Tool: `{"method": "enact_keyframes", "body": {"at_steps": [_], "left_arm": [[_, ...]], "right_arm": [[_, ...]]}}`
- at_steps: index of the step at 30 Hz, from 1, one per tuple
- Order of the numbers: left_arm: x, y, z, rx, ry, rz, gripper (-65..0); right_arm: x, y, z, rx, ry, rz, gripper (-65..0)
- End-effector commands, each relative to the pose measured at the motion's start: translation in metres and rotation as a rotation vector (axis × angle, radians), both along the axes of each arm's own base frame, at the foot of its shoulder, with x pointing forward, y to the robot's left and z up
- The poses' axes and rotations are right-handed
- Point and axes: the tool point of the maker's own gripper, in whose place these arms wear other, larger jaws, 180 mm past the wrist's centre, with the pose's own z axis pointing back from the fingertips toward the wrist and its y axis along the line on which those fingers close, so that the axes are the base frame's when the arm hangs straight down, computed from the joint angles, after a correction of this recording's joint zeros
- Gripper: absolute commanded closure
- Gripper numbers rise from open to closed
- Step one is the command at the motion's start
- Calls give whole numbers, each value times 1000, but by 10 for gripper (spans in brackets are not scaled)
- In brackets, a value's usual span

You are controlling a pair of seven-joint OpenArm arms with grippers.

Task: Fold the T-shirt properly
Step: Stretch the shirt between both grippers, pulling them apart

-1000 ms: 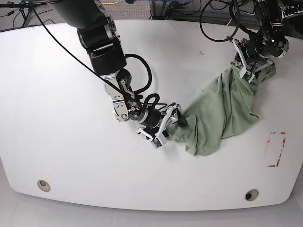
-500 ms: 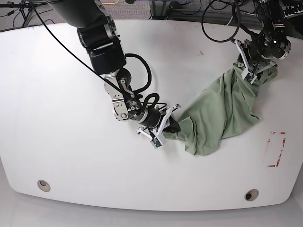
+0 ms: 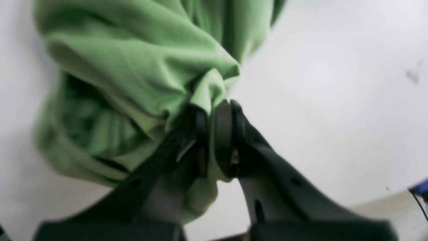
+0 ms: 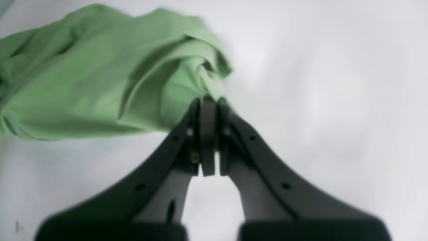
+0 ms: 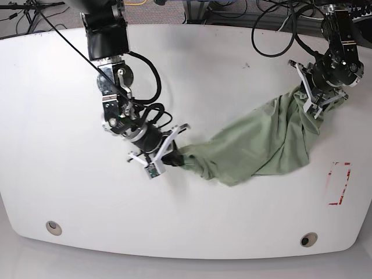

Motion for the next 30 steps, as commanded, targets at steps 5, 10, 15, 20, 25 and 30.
{"method": "enact_keyframes", "body": {"at_steps": [5,10,15,20,25,30], "left_arm": [[41,4,33,20,-116,-4,-6],[63,7,52,37,-151,9,-6],[83,1,68,23,-193,22,-6],[100,-7,82,2,-225,35,-6],[107,-19,85,-31,-236,40,-6],[102,-22,77,-37,-211,37,-6]], "right_arm": [[1,-73,40,-38,-103,-148,0],[-6,-120,47,-94,-125,-230,0],[-15,-153,51,-136,-136,-286,0],[-29,-179,48,-170,-131,-318,0],[-45,-201,41,-192,-112,-337,0],[-65,-216,26,-212,-68,-348,0]]}}
